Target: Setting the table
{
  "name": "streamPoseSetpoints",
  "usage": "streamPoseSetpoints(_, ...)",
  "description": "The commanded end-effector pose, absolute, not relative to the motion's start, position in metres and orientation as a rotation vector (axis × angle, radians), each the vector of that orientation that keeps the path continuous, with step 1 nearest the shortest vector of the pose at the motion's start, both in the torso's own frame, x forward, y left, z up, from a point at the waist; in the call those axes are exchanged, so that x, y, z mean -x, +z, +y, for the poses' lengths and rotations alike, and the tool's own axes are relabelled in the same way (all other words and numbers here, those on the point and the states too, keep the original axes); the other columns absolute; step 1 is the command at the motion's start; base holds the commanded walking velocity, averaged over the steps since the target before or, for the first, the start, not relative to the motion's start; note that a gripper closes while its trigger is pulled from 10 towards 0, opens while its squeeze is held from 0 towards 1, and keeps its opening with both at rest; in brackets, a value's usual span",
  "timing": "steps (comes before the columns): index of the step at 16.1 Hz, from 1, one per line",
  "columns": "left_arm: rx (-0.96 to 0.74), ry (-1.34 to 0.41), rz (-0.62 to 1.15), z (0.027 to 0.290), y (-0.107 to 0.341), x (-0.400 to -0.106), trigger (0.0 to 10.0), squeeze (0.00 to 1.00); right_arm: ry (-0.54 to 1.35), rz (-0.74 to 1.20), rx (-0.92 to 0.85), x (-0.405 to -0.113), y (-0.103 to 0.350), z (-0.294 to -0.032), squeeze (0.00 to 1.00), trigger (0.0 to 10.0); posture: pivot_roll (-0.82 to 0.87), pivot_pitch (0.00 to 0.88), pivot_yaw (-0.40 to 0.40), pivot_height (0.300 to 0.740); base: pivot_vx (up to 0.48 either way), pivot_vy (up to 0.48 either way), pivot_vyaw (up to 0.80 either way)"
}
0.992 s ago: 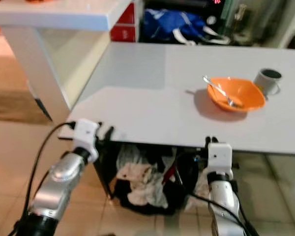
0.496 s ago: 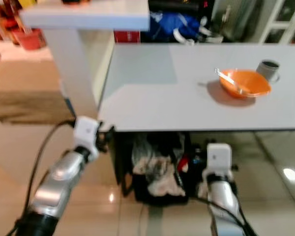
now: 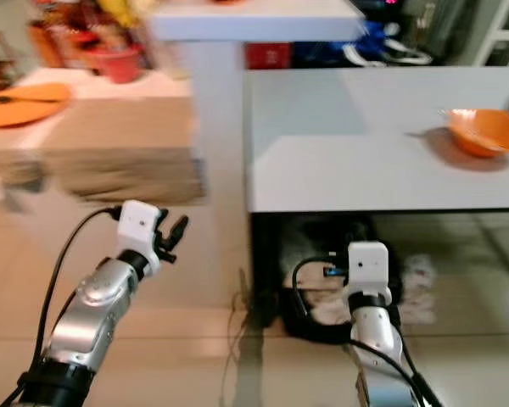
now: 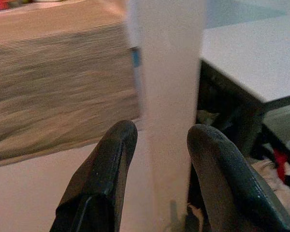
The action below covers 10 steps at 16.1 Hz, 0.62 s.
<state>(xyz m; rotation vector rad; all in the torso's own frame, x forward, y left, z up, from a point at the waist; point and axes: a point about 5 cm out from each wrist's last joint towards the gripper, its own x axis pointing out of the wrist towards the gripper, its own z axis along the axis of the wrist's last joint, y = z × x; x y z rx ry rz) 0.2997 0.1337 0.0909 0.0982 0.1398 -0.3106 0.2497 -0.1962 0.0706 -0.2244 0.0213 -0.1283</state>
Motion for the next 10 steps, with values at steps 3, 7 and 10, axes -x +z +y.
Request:
streamPoseSetpoints(3,-0.098,-0.333,0.131,0.1222,0.092,-0.2984,10.0,0.0,-0.138,0.015,0.216,-0.2482,0.0734,-0.203,1.0,10.0,-0.03,0.0,0.036,0.74,0.0,0.48,0.0)
streamPoseSetpoints(7,-0.09,-0.333,0.124,0.1216,0.093,-0.2971,10.0,0.0,-0.125,0.012,0.224,-0.2475,0.0735,-0.2019,1.0,10.0,-0.03,0.0,0.037,0.74,0.0,0.48,0.0)
streamPoseSetpoints(10,-0.096,-0.343,0.121,0.1224,0.0939,-0.2979,10.0,0.0,-0.1,0.006,0.222,-0.2485,0.0736,-0.1956,1.0,10.0,-0.02,0.0,0.037,0.74,0.0,0.48,0.0)
